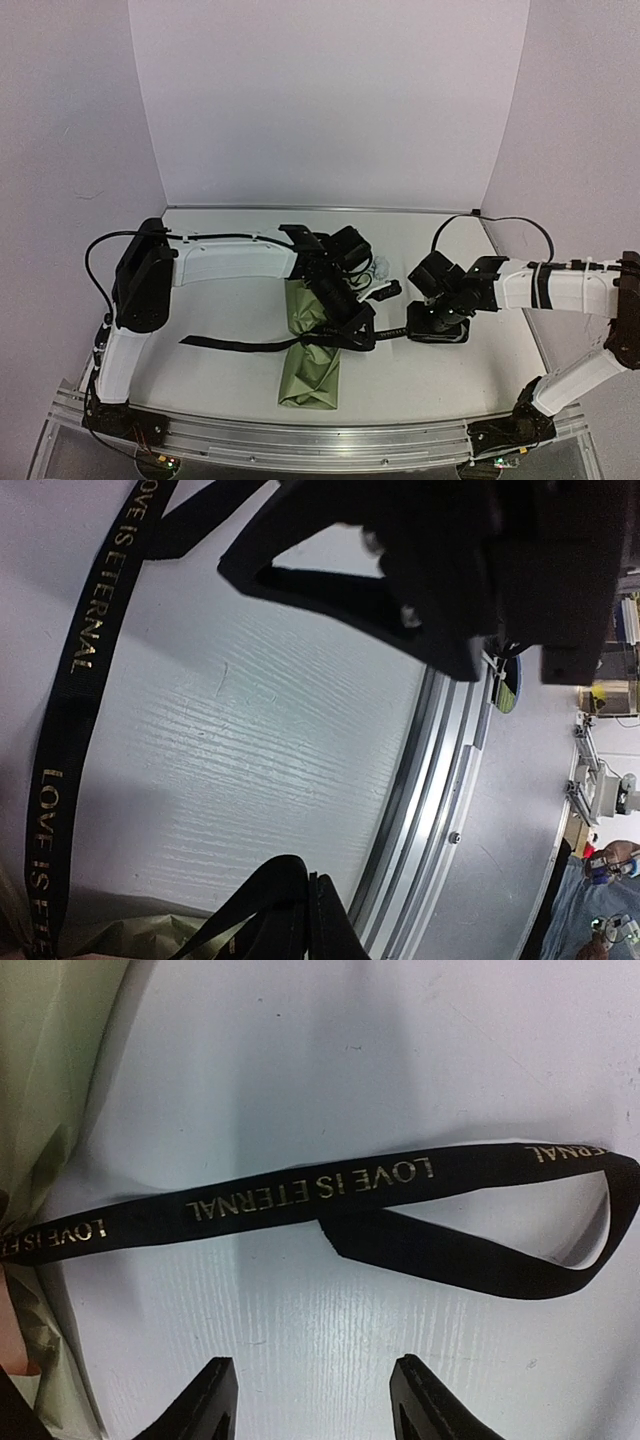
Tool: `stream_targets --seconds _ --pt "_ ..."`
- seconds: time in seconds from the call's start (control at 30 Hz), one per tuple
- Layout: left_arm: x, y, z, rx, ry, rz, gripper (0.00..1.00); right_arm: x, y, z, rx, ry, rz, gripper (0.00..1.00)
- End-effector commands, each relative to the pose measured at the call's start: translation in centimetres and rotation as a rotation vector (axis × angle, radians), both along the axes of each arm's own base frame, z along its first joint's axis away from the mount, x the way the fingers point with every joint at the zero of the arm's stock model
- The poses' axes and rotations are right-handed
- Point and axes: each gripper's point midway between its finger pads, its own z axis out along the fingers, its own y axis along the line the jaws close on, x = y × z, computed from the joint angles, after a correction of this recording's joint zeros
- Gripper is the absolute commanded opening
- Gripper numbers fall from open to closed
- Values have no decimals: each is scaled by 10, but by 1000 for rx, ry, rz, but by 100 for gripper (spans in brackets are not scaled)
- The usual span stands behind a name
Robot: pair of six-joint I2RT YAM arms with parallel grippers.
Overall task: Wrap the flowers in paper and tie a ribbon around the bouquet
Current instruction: Cross the half-tied ribbon over the folded bouquet.
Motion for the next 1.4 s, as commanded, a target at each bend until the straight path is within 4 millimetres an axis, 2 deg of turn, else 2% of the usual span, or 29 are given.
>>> stream_targets --seconds 0.0,0.23,0.37,0.47,0.63,0.83,0.97,1.13,1.27,1.37 --pt "-1 -5 0 -14 13 -9 4 3 -28 -7 -83 10 -83 59" --pt "-3 -2 -2 -19 8 -19 2 15 -77 -14 -130 4 -253 64" --pt "-3 -1 -3 -14 2 -21 1 3 -116 -29 -166 30 -366 63" --pt "-3 0 -2 -21 0 -24 1 2 -130 -39 -157 43 -416 60" --pt "-4 -2 1 -38 -2 -32 1 17 -129 -52 -119 65 -452 56" --pt "-2 -6 5 -60 -10 -32 1 30 -132 -58 -157 69 -449 46" --pt "-2 -7 5 -63 -7 -32 0 32 -132 -54 -149 52 -440 49" --pt "-1 -6 4 -58 -9 -29 0 32 -132 -40 -110 -1 -436 55" --pt "-2 -6 3 -57 -6 -30 0 32 -142 -25 -115 -70 -444 57" --pt "-1 -6 5 -60 -9 -32 0 33 -148 -29 -107 -45 -461 57"
